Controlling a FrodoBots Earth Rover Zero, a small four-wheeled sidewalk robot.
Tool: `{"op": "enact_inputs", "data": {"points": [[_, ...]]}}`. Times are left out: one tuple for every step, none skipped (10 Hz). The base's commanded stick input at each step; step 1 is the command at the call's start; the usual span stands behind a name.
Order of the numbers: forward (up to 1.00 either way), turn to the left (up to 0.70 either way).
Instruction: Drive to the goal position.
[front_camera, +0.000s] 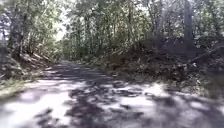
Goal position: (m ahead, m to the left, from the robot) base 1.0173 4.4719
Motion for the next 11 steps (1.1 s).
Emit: {"op": "enact_inputs", "data": {"points": [[0.00, 0.00], [0.00, 0.00], [0.00, 0.35], [0.00, 0.45], [0.00, 0.45], [0.00, 0.45], [0.00, 0.45], [0.00, 0.45], [0.00, 0.45], [0.00, 0.45], [0.00, 0.45]]}}
